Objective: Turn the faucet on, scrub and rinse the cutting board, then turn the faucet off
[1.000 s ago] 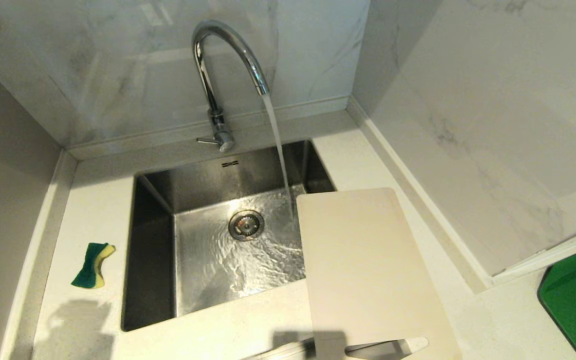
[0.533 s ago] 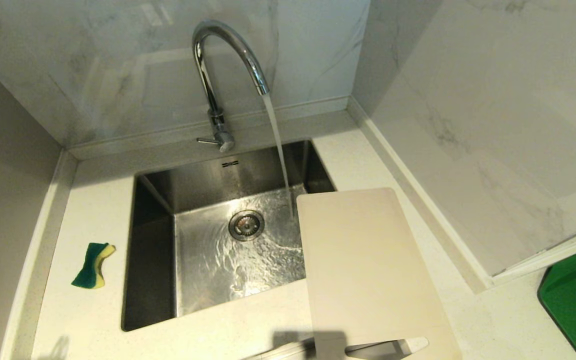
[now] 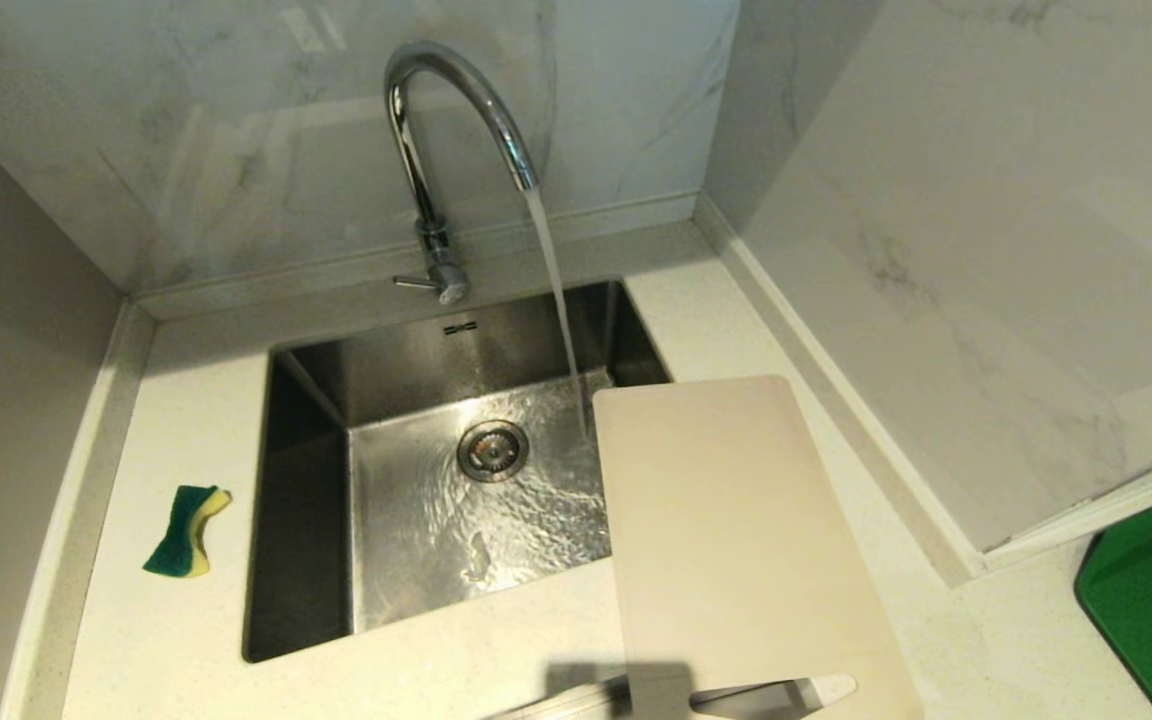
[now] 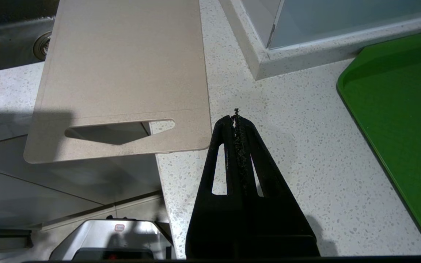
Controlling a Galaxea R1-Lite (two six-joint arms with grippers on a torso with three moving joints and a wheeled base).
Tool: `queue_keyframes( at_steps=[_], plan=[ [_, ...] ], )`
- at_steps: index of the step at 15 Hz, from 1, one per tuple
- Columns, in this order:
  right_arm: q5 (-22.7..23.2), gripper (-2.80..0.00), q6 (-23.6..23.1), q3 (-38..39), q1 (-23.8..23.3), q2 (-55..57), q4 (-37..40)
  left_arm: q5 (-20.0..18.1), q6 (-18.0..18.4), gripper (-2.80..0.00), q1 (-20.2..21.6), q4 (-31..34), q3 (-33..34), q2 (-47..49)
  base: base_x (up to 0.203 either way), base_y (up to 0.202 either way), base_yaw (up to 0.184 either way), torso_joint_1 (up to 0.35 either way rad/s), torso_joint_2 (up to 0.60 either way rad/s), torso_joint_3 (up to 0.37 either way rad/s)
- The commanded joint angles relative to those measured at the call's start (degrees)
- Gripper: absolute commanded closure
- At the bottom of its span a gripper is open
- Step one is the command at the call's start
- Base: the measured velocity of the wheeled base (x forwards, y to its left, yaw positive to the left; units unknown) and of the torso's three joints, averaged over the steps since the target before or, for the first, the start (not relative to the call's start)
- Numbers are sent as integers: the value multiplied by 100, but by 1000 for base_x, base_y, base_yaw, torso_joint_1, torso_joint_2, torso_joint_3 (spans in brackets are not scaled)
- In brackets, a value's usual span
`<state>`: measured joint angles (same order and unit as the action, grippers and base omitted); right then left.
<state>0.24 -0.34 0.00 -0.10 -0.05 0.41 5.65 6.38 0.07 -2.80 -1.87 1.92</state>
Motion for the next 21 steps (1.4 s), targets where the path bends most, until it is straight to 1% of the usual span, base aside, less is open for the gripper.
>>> queue_keyframes(
  at_steps=[1,2,3,4,5,6,7,9,21],
  plan=[
    [2,0,-1,9,1,5,2,-252,-3,0,10,-155,112,-201,0,0,0,0,0,0],
    [2,0,-1,0,1,5,-6,-524,-8,0,10,-185,186,-201,0,0,0,0,0,0],
    [2,0,-1,9,1,5,2,-727,8,0,10,92,193,-201,0,0,0,0,0,0],
    [-3,0,-1,4,-4,5,2,-779,15,0,10,308,195,-201,0,0,0,0,0,0],
    [-7,0,-1,9,1,5,2,-771,-90,0,10,388,198,-201,0,0,0,0,0,0],
    [-7,0,-1,9,1,5,2,-767,-322,0,10,380,198,-201,0,0,0,0,0,0],
    [1,0,2,7,1,5,2,-742,-405,0,10,369,204,-201,0,0,0,0,0,0],
    [-7,0,8,9,1,5,2,-564,-691,0,10,345,204,-201,0,0,0,0,0,0],
    [-14,0,26,9,1,5,2,-565,-647,0,10,306,203,-201,0,0,0,0,0,0]
  ],
)
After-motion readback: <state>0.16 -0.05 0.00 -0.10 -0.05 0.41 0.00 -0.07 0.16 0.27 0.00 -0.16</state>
